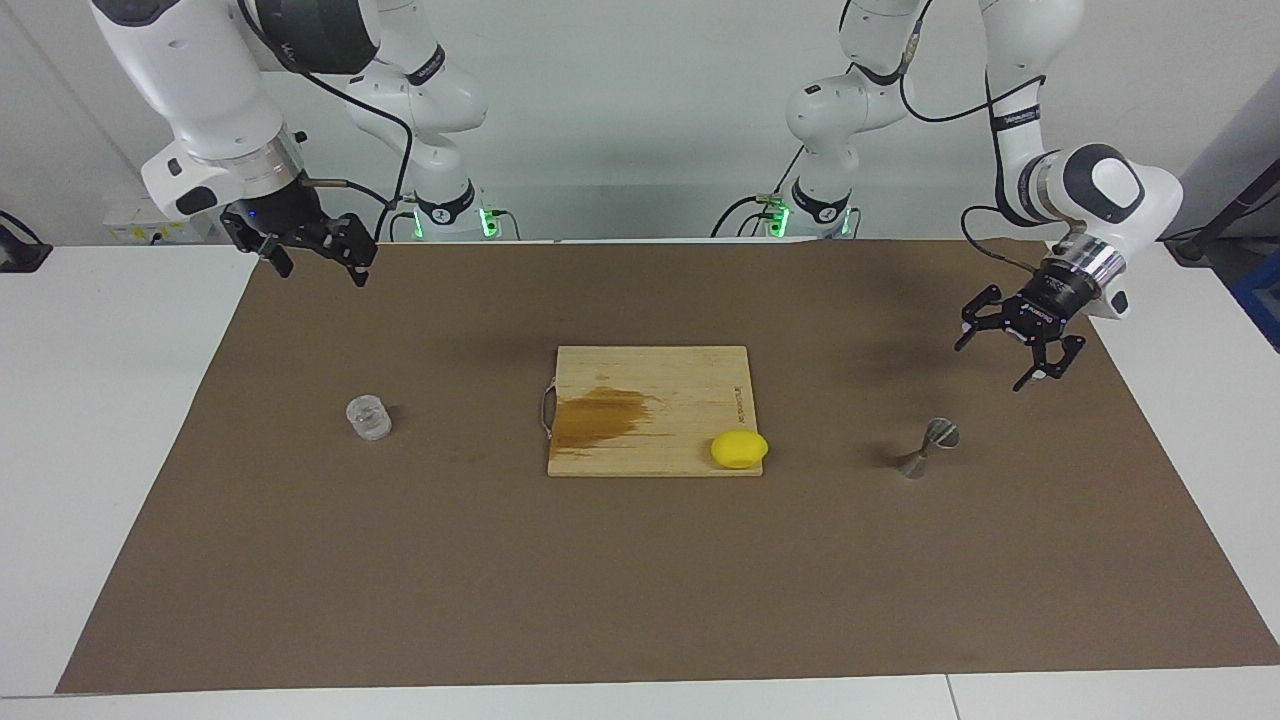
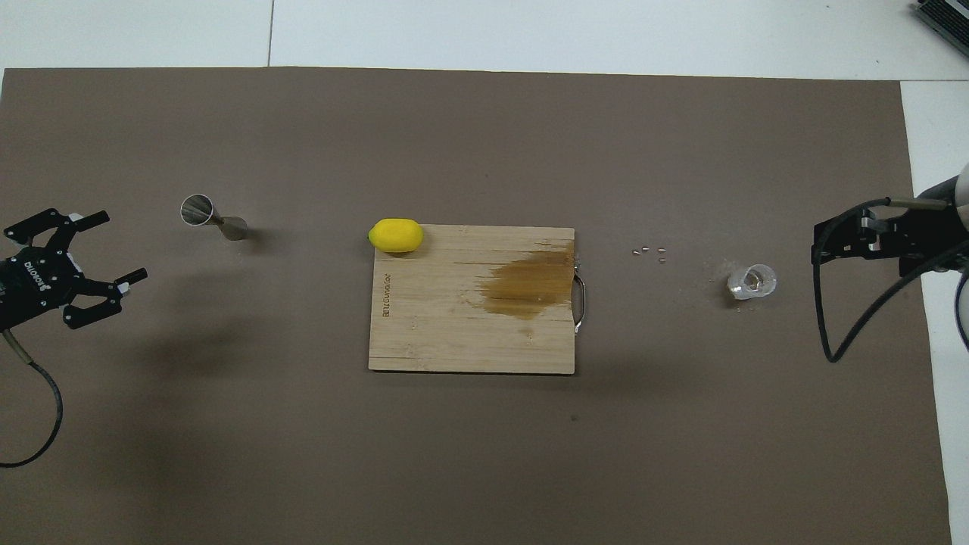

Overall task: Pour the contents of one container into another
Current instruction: 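Reach the left gripper forward to the small metal cup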

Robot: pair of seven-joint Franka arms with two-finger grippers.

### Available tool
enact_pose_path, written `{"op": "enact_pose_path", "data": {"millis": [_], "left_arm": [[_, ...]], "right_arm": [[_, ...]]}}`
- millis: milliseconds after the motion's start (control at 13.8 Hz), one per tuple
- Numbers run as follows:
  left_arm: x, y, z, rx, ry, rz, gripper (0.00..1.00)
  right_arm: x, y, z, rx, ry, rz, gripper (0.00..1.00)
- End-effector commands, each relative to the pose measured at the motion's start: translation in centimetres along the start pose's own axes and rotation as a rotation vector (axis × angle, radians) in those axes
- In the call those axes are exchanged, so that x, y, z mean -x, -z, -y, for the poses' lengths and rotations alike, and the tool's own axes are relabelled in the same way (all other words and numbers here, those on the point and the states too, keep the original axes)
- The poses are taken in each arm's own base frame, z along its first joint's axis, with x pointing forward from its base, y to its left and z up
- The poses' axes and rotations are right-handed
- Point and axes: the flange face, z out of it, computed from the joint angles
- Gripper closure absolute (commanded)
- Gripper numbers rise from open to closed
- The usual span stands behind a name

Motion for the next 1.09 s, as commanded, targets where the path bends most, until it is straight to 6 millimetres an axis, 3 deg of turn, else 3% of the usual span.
{"op": "enact_pose_path", "data": {"millis": [0, 871, 1016], "left_arm": [[-0.8, -0.2, 0.1, 0.026, 0.058, 0.019, 0.0], [-4.4, 0.5, -1.2, 0.033, 0.144, 0.067, 0.0], [-5.8, -0.1, -1.4, 0.066, 0.18, 0.047, 0.0]], "right_arm": [[0.1, 0.1, -0.4, -0.032, 0.004, -0.021, 0.03], [0.2, -0.1, -0.5, -0.022, 0.002, -0.019, 0.02], [0.2, -0.1, -0.5, -0.022, 0.002, -0.019, 0.02]]}}
